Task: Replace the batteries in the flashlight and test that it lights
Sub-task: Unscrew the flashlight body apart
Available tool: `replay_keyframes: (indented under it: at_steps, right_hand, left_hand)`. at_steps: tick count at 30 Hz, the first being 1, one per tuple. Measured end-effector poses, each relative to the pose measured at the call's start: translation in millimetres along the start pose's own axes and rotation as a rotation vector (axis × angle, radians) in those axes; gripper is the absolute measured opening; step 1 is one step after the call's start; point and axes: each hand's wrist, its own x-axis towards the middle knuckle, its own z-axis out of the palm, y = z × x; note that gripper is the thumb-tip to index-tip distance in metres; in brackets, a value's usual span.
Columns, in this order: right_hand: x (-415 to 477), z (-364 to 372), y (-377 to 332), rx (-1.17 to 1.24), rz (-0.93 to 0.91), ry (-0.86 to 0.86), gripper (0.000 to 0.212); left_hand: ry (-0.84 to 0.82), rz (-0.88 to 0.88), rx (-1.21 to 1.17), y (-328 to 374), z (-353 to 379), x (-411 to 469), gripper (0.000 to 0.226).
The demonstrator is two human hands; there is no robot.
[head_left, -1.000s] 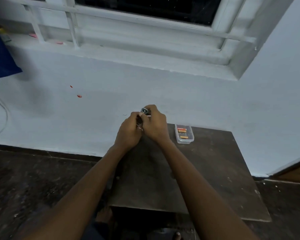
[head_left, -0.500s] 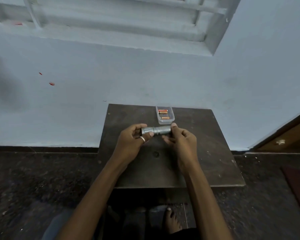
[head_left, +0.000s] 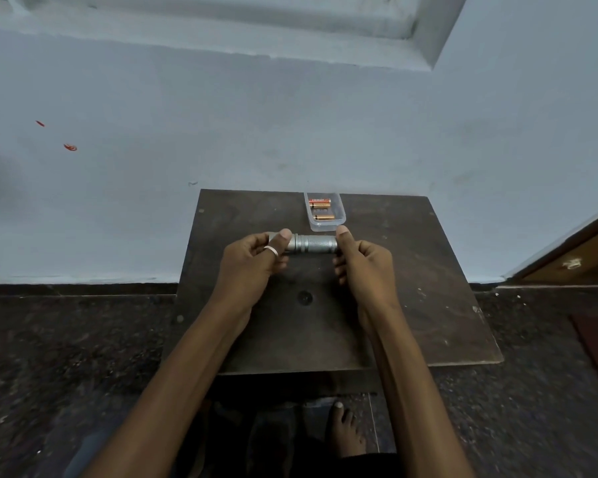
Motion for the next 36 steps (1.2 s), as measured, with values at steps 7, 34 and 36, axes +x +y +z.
replay_keyframes:
  at_steps: [7, 34, 36]
  right_hand:
    - [0.2, 4.7, -1.1, -0.048, -0.031, 0.012, 0.048]
    - [-6.0, 0.2, -2.4, -0.186, -0.324, -0.103, 0.021]
    - [-6.5, -2.7, -5.9, -0.168, -0.345, -0.137, 0.015]
  left_hand:
    - [0.029, 0.011, -0.009, 1.3, 1.6, -3.3, 0.026]
    - [0.048, -0.159, -0.198, 5.1, -4.7, 4.4, 0.024]
    - [0.052, -0.16, -0.226, 8.5, -5.9, 5.5, 0.021]
